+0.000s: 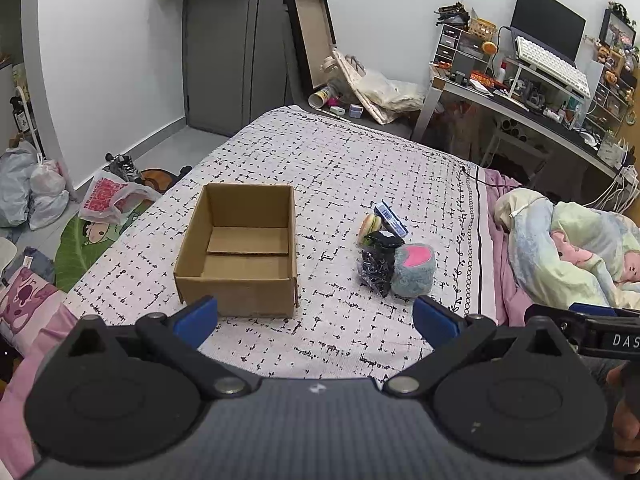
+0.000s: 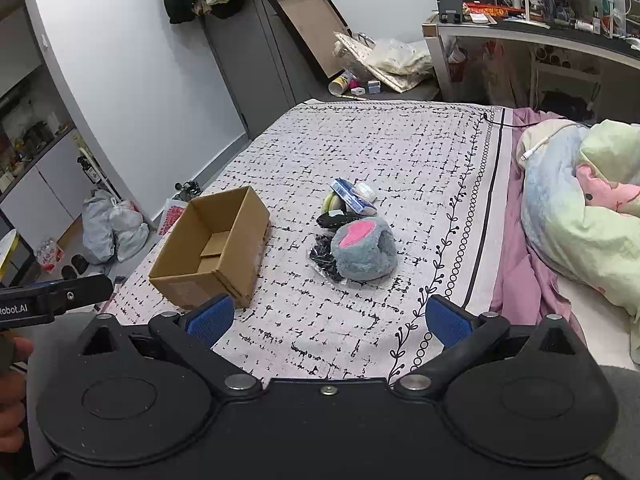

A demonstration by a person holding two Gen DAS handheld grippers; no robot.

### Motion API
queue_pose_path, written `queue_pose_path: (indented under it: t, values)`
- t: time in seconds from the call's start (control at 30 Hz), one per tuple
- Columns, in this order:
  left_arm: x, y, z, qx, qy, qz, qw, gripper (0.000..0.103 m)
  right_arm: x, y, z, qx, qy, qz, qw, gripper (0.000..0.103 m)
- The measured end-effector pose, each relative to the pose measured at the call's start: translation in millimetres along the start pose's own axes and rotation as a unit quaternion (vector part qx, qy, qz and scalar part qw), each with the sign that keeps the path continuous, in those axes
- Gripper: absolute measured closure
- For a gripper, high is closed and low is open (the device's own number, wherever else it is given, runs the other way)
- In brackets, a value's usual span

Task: Organize soft objects
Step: 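Move the left tool down to the grey-blue plush and close on it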

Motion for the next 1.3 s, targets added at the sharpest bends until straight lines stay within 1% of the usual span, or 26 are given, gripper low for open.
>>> queue_pose_path:
  t: [0.4,0.53,0.63,0.7,0.83,0.97,1.1,1.3]
  values:
    - [-32.1,-13.9,16.8,0.004,0.010,-0.005,0.9999,0.001,-19.0,-16.7,21.6,-0.014,0.000,-0.012,1.000,0.000]
    - [-41.7,-19.3,24.8,0.000,0.010,-0.006,0.9999,0.001,-25.3,-24.1,33.1,-0.028,-0.007,-0.004,1.000,0.000]
    - [-47.4,-23.8,29.8,0.002,0.005,0.003,1.0000,0.001,-32.1,-29.8,40.0,-0.025,0.005,0.009,1.000,0.000]
    - [-51.4,-27.4,33.4,0.001,0.003,0.007,1.0000,0.002,-36.8,-34.4,46.2,-0.035,0.003,0.013,0.999,0.000]
    - [-61.5,-33.8,38.4,0.008,0.007,0.008,0.9999,0.003,-48.9,-43.2,60.5,-0.061,-0.009,0.007,0.998,0.000]
    - [-75.0,-38.4,43.8,0.008,0.004,0.000,1.0000,0.003,-58.6,-52.0,64.0,-0.058,0.003,0.003,0.998,0.000]
    - [-87.9,-44.7,52.3,0.004,0.002,-0.010,0.9999,0.003,-65.2,-62.9,72.2,-0.081,-0.009,0.002,0.997,0.000]
    - [-101.6,-55.6,64.9,0.002,0.004,-0.010,0.9999,0.003,-76.2,-80.0,83.4,-0.110,-0.027,0.008,0.994,0.000]
Point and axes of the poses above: each gripper's, at about its wrist camera, not at the fingertips, and x roughly against the way its jaws point, z to its right, y to its underside, the point moved 2 cm from there along -x, roughly the way its jaws point, and after that the axes turned 4 degrees about -x, right-handed, at the moved point
